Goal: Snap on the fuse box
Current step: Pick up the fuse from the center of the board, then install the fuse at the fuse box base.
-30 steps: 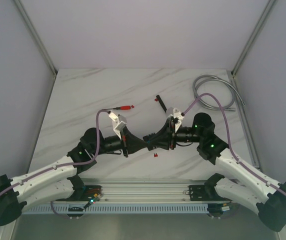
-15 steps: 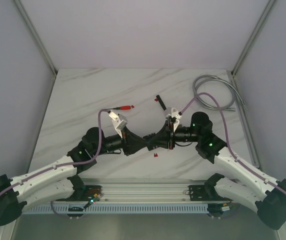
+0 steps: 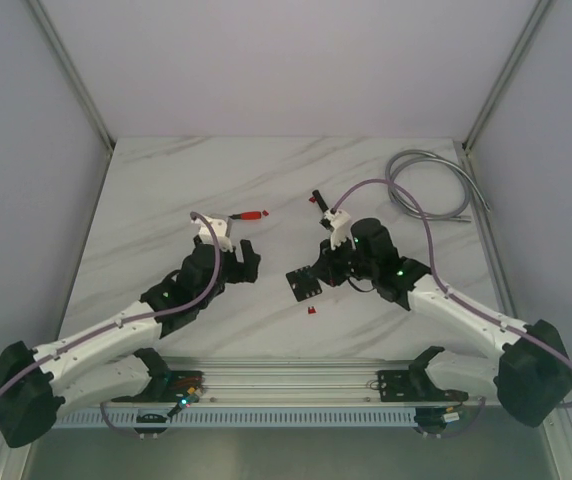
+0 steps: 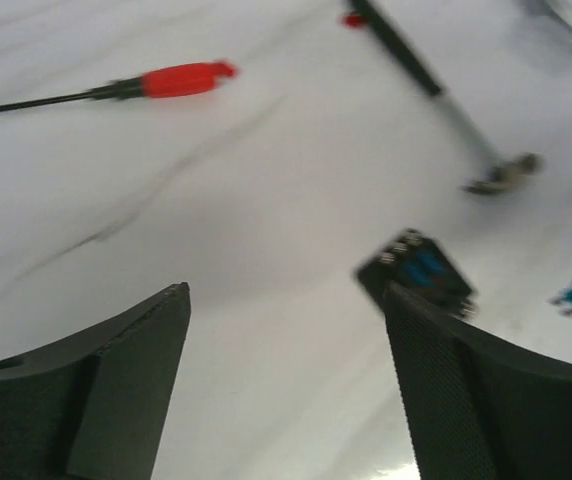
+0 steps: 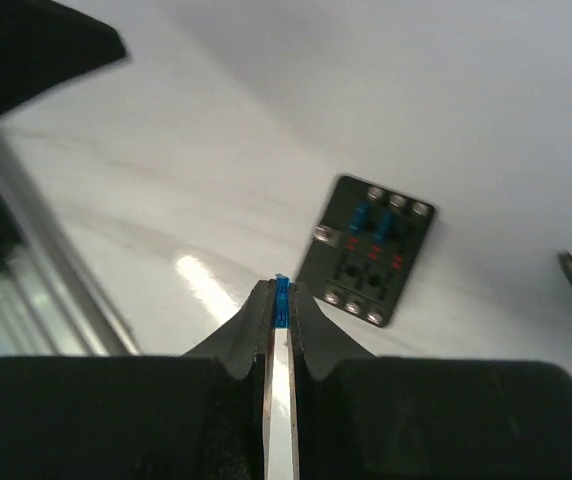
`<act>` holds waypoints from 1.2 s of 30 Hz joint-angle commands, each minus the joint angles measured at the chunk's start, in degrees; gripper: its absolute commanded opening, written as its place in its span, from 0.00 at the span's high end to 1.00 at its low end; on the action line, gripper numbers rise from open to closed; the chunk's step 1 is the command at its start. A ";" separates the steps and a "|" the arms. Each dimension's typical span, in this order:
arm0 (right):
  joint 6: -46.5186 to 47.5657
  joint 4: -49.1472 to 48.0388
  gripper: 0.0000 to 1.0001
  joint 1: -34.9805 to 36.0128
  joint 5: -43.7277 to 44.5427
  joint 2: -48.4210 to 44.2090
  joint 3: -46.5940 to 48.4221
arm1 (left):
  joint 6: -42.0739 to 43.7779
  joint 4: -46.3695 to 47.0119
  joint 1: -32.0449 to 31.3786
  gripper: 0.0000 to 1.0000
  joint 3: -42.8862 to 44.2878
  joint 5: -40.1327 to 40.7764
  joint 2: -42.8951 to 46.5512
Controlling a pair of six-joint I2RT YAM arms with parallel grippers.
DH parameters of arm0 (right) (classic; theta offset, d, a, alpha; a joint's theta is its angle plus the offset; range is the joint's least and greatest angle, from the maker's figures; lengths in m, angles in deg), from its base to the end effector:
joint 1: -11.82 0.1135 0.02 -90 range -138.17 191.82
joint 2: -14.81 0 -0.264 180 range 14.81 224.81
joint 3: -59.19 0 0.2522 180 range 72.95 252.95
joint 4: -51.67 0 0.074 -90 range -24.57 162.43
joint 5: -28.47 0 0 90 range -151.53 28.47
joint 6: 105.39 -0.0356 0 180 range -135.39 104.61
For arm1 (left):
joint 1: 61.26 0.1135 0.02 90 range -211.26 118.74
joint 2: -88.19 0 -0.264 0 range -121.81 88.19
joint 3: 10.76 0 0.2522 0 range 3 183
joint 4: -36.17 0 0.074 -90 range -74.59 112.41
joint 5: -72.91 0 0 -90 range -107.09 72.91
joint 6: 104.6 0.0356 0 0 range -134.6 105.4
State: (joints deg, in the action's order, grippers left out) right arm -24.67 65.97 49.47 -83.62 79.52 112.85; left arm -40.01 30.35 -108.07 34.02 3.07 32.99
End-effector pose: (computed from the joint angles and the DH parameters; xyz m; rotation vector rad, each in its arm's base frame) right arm 0.1909 0.1642 0.2581 -0.7594 1.9553 0.8973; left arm 0.1599 -0.1524 0.2546 0.1014 1.8701 -0.5542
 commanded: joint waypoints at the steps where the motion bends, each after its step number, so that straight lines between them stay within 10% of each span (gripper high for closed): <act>1: -3.16 2.96 1.00 1.27 16.28 2.83 2.45 | -1.41 -4.92 3.17 0.09 0.60 11.84 -1.49; 16: -8.04 4.04 1.00 9.43 39.97 17.71 9.46 | -5.07 -6.06 13.19 0.00 -0.75 8.32 -6.85; 36: -7.67 4.20 1.00 11.16 40.40 27.08 12.22 | -5.44 -6.09 13.88 0.00 -0.80 7.17 -6.62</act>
State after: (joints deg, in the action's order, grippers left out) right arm -31.88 70.45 60.10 -44.34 105.33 123.06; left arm -45.00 24.89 -94.59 33.74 10.79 26.10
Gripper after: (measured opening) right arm 0.112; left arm 0.998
